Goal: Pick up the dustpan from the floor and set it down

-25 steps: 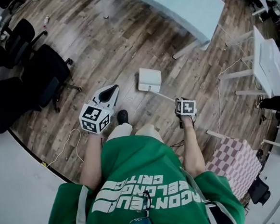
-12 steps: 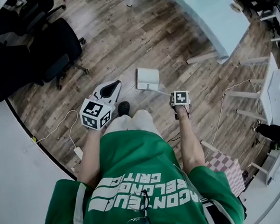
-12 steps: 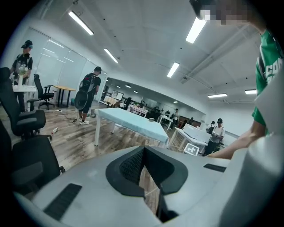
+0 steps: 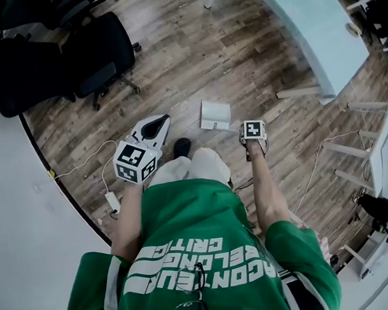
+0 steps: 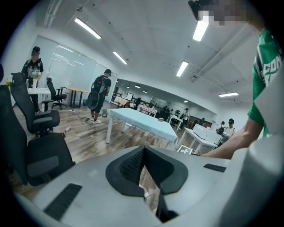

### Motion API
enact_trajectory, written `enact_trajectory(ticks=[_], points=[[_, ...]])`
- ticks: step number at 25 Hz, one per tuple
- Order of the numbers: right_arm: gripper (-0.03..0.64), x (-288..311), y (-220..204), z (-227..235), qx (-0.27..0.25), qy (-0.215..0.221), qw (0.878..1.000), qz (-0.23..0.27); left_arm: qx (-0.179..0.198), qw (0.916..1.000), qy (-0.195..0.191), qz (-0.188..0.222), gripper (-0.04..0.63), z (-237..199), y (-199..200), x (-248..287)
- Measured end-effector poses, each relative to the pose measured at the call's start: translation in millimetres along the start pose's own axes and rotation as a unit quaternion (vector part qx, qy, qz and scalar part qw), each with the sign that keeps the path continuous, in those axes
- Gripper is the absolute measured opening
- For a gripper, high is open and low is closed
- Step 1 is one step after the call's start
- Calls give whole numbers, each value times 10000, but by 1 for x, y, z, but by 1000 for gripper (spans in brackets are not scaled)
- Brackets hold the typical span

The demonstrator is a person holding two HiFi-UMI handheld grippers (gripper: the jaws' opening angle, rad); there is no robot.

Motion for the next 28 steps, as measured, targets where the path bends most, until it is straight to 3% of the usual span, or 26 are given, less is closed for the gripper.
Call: enact_trajectory(ticks=[9,18,28], points=[[124,13,16,-9,-195,-137,9996,-176,-234,9996,131,18,-8,-12,-5,-1],[164,8,30,-16,105,442,9988,-180,-317,9992,-209,-140,-8,-16,-11,21],[179,-73,38,-20,557,670,9904,1075,79,9949,-951,-325,-8,-9,2,65]])
Point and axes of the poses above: the fingertips, and each gripper's own axes: x forward along the fingers, z to its right, y out of its top, the point moved 6 cm from there along -x, backward along the fingers, and after that the axes turned 8 degrees about y, right-handed, at the moved point
